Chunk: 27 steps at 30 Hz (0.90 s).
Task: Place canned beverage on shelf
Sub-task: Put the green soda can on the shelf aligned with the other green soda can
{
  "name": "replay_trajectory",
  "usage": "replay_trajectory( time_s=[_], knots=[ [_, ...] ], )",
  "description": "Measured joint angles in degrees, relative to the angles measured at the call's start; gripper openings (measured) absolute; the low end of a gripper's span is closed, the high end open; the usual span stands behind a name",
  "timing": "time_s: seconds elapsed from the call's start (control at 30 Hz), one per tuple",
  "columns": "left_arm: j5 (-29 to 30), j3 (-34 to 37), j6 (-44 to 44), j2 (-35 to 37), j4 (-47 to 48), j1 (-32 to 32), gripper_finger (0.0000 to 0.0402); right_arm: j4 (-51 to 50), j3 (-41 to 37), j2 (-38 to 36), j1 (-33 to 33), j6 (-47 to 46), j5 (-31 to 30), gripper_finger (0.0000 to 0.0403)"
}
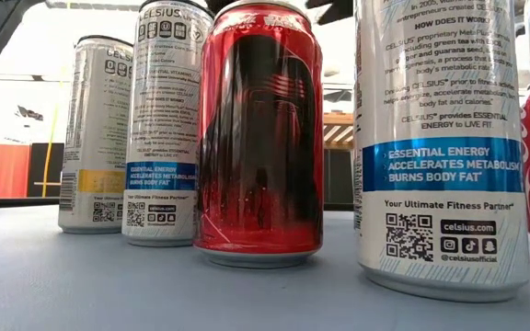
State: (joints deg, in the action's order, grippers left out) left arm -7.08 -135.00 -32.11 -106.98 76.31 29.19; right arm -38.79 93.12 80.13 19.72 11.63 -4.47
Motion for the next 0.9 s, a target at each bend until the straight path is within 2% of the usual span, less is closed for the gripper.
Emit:
replay_trajectory(
  time_s=[0.17,0.43,0.67,0.9],
  knots=[
    [-0.17,0.11,3.96,3.38,0.85,-0.38,0.0336,8.29,0.02,5.39,1.90,2.41,3.56,0.0350],
    [-0.19,0.11,6.84,7.35,2.07,-2.00,0.0336,15.69,0.00,12.14,3.87,2.62,13.45,0.0350],
    [-0.16,0.13,9.24,8.24,2.98,-2.99,0.0336,20.65,0.00,15.89,4.47,3.48,16.03,0.0350],
    [-0.03,0.16,9.93,8.22,5.43,-2.99,0.0336,21.53,0.00,19.10,4.93,3.93,18.21,0.0349]
  ],
)
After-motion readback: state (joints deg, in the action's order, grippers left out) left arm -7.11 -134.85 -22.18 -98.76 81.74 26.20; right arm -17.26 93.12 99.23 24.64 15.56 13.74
